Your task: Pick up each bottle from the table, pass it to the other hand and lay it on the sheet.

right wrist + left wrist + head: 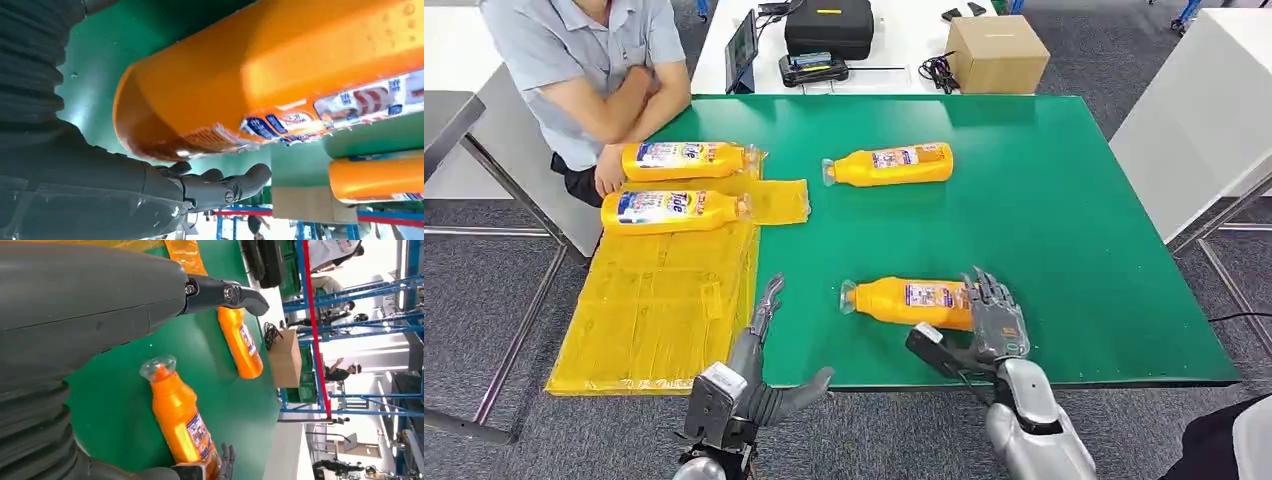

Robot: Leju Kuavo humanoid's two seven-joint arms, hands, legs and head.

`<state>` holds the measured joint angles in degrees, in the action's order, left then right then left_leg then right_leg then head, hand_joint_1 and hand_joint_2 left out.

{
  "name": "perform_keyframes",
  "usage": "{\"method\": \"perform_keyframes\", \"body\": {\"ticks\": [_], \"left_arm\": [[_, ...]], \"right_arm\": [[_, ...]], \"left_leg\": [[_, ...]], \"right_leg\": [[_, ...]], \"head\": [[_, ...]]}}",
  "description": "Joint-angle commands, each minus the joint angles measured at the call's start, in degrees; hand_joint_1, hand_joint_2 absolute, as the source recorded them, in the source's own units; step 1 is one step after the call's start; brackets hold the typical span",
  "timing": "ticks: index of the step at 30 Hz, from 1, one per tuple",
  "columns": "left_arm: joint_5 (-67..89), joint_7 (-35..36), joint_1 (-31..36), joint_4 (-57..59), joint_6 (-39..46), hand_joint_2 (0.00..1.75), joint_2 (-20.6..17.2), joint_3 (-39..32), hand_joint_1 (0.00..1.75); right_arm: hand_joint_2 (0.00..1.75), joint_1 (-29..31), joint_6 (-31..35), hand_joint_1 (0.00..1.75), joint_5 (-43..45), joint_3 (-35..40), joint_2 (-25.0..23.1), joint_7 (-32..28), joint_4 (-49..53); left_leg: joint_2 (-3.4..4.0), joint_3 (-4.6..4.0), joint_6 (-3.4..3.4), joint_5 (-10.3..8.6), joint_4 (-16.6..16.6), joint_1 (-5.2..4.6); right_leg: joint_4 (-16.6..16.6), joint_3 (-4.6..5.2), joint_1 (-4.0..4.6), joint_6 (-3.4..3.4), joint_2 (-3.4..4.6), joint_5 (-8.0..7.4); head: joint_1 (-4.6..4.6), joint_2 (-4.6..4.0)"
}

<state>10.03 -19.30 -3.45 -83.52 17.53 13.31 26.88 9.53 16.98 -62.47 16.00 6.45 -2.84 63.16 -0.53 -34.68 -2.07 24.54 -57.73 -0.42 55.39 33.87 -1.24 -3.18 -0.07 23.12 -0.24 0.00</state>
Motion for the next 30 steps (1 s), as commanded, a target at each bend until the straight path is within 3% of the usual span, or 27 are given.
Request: {"method": "perform_keyframes", "body": {"ticks": [1, 12, 18, 30], "left_arm": [[-0.5, -0.1, 1.8, 3.6, -0.9, 1.75, -0.7, 1.3, 0.0], [-0.4, 0.2, 1.7, 4.0, -0.6, 1.75, -0.5, 0.7, 0.0], [0.8, 0.7, 0.8, 2.6, 0.0, 1.75, -0.4, 0.3, 0.0], [1.5, 1.3, -0.4, 1.8, 0.6, 1.75, -0.9, 0.2, 0.0]], "right_arm": [[1.75, 6.2, -0.1, 0.0, 1.3, -2.6, -0.7, -2.2, -11.9], [1.75, 6.5, -1.2, 0.0, -0.2, 1.8, -2.1, -3.3, -10.0], [1.75, 3.6, -3.3, 0.0, -1.0, 7.1, -1.8, -2.1, -2.8], [1.75, 0.7, -4.2, 0.0, -1.8, 10.1, -0.8, -0.7, 1.5]], "left_leg": [[0.07, 0.15, 0.08, 0.03, 0.0, 0.04], [0.16, 0.39, 0.17, 0.12, 0.0, 0.11], [0.15, 0.24, 0.12, 0.08, 0.0, 0.09], [0.07, 0.24, 0.11, 0.09, 0.0, 0.07]], "right_leg": [[-0.1, -0.15, 0.04, 0.09, 0.04, 0.0], [-0.1, -0.35, 0.12, 0.2, 0.1, 0.07], [0.0, -0.2, 0.1, 0.13, 0.1, 0.04], [0.0, -0.23, 0.07, 0.12, 0.03, 0.07]], "head": [[-0.02, 0.0], [-0.02, 0.0], [0.0, 0.0], [0.0, 0.0]]}}
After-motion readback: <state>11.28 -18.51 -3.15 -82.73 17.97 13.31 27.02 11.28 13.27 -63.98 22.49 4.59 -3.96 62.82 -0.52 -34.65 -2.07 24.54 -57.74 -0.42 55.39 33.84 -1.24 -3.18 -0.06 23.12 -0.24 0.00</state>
